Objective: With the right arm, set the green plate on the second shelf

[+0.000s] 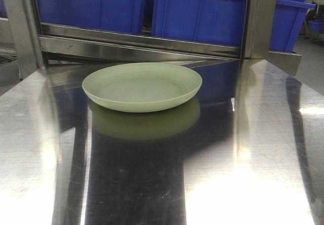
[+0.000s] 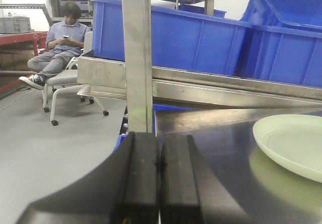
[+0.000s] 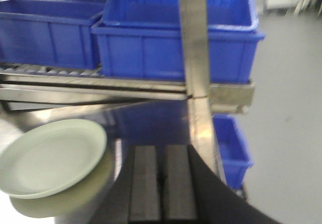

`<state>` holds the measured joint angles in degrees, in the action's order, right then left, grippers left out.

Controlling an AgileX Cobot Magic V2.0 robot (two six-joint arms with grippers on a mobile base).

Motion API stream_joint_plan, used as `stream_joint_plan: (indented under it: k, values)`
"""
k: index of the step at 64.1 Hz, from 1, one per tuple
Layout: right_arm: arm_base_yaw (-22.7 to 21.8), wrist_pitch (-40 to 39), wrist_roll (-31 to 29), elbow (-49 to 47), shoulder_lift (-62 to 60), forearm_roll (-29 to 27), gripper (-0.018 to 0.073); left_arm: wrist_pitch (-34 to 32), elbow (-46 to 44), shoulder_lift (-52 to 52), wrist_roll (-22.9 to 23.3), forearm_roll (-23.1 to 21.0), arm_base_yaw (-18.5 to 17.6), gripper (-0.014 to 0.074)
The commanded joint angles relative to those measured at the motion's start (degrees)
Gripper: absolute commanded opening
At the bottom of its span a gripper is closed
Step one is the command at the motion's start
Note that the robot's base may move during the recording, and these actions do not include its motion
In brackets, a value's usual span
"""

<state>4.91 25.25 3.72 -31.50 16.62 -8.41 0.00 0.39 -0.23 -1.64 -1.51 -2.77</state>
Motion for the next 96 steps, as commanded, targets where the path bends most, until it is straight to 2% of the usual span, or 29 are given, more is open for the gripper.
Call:
stream_joint_plan:
  k: [1, 11, 18, 26, 31, 39, 46, 51, 59, 96]
  values:
    - [0.0, 2.2, -0.3, -8.9, 9.6, -4.8, 0.0049, -4.6, 2.3, -1.0, 0.1, -0.4, -0.1, 0.0130]
    - [0.0, 11.5, -3.7, -19.3, 27.0, -10.9, 0.0049, -4.6, 2.3, -1.0, 0.1, -0.4, -0.1, 0.0130]
    - [0.0, 14.4, -4.7, -24.1, 36.3, -17.5, 0.0049, -4.6, 2.3, -1.0, 0.1, -0.4, -0.1, 0.0130]
    - [0.0, 18.2, -9.5, -28.1, 45.6, -25.8, 0.0050, -4.6, 2.3, -1.0, 0.1, -0.4, -0.1, 0.0130]
    - [0.0, 20.6, -11.0, -30.0, 50.9, -29.1, 0.0086, -4.6, 2.3, -1.0, 0.1, -0.4, -0.1, 0.0130]
    - [1.8, 21.0, -11.1, -31.9, 57.9, -30.0, 0.0223, -4.6, 2.3, -1.0, 0.1, -0.4, -0.1, 0.0130]
    - [4.1, 20.0, -11.1, -33.7, 63.5, -31.3, 0.0404, -4.6, 2.3, -1.0, 0.1, -0.4, -0.1, 0.0130]
    - [5.4, 19.7, -11.1, -35.5, 67.1, -32.7, 0.0461, -4.6, 2.3, -1.0, 0.1, -0.4, -0.1, 0.0130]
    - [6.8, 18.9, -11.0, -39.2, 73.0, -33.9, 0.0460, -4.6, 2.3, -1.0, 0.1, -0.4, -0.1, 0.0130]
    - [6.8, 20.7, -10.4, -52.6, 93.0, -38.5, 0.0457, -4.6, 2.3, -1.0, 0.1, -0.4, -0.1, 0.0130]
